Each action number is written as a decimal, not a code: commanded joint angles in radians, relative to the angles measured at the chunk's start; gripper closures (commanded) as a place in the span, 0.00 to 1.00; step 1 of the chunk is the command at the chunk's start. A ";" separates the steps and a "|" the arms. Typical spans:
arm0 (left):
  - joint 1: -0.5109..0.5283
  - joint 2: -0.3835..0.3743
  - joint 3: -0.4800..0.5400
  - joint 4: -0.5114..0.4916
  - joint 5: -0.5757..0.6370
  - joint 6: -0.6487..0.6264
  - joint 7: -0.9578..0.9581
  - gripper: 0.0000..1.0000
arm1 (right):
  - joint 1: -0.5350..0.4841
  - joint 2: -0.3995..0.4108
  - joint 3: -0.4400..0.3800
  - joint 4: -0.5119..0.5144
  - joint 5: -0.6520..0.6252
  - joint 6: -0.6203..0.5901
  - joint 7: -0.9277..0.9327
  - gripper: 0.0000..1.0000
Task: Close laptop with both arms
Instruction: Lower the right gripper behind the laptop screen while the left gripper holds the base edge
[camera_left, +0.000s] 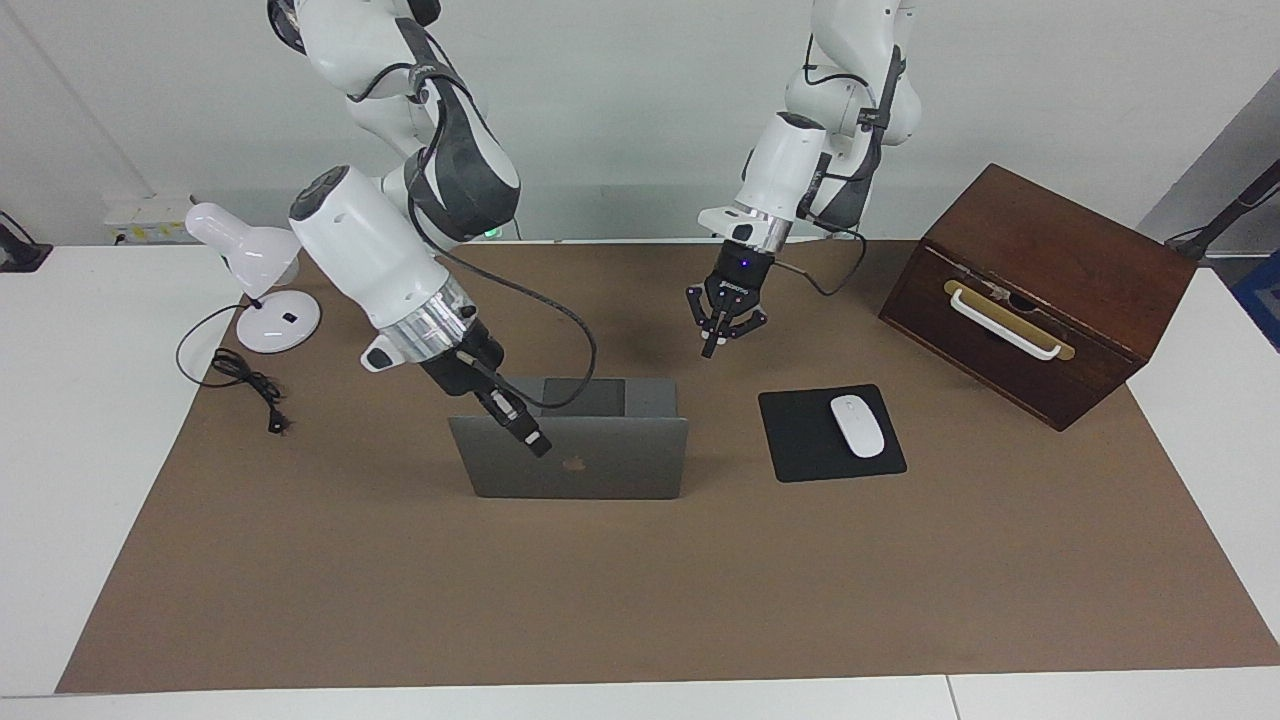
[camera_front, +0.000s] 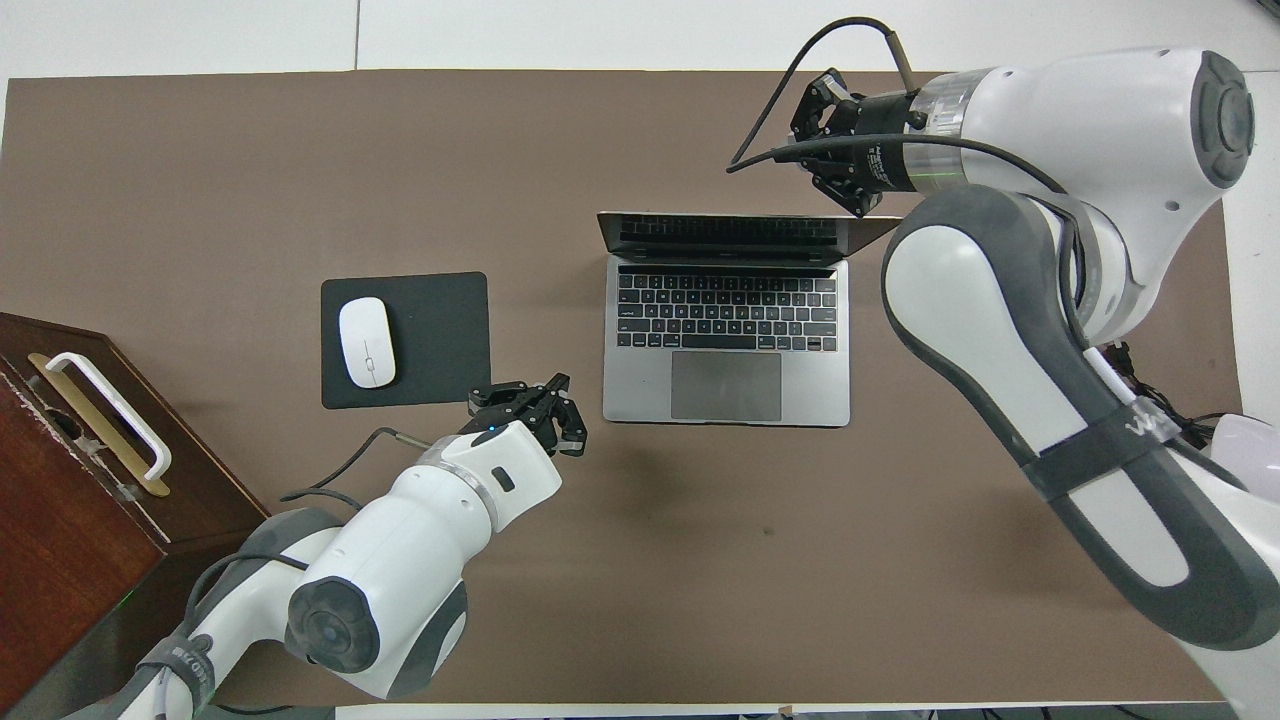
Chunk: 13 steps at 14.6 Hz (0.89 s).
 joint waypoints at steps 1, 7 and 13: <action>-0.032 0.043 0.016 -0.001 -0.013 0.084 -0.003 1.00 | -0.007 -0.003 0.011 0.004 -0.095 -0.068 -0.109 1.00; -0.061 0.183 0.017 0.009 -0.013 0.272 0.001 1.00 | -0.007 0.006 0.011 0.005 -0.235 -0.120 -0.285 1.00; -0.070 0.264 0.017 0.040 -0.014 0.333 0.001 1.00 | -0.007 0.015 0.013 0.004 -0.230 -0.099 -0.304 1.00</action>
